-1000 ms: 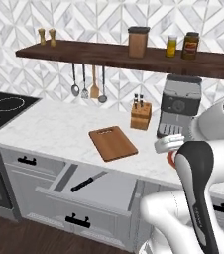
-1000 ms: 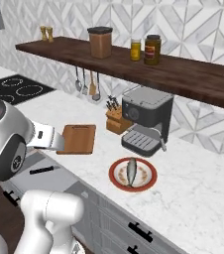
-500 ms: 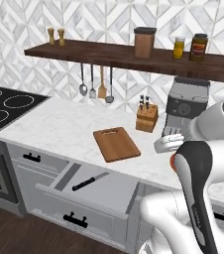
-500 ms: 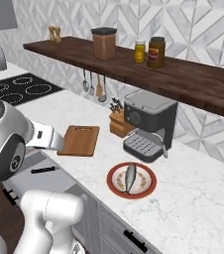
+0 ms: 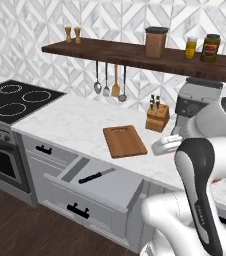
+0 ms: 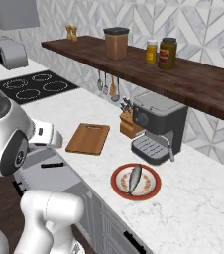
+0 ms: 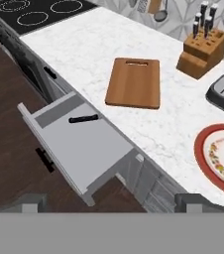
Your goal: Pick up the knife from the drawer and place it on the cutting board. Then place the meat from the plate to the cutting board.
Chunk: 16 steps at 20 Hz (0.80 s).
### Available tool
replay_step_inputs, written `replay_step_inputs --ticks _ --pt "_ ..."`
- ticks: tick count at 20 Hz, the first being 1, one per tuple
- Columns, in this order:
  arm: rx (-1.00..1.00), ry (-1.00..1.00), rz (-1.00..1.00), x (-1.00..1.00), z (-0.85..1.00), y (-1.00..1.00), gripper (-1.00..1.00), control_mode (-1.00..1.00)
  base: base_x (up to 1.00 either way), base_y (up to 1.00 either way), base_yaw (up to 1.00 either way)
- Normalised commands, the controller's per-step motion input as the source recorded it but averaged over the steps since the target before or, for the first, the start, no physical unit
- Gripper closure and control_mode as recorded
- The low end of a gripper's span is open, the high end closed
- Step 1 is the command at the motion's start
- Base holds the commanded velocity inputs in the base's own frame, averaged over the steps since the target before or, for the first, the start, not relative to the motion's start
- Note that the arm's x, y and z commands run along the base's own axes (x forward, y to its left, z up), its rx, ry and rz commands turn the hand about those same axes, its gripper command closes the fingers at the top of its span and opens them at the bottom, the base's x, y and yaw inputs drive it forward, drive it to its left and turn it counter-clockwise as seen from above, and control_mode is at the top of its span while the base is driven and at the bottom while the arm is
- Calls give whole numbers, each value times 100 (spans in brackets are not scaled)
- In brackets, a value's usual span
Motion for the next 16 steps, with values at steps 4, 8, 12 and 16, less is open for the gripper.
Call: replay_step_inputs --ticks 4,8,12,16 --pt "0 24 5 23 -16 89 -100 -100 0 0 0" --pt "-3 23 7 24 -42 99 -100 -100 0 0 0" --pt "-12 12 7 43 -70 92 -100 -100 0 0 0" --pt "-16 10 6 53 -64 54 -100 -100 0 0 0"
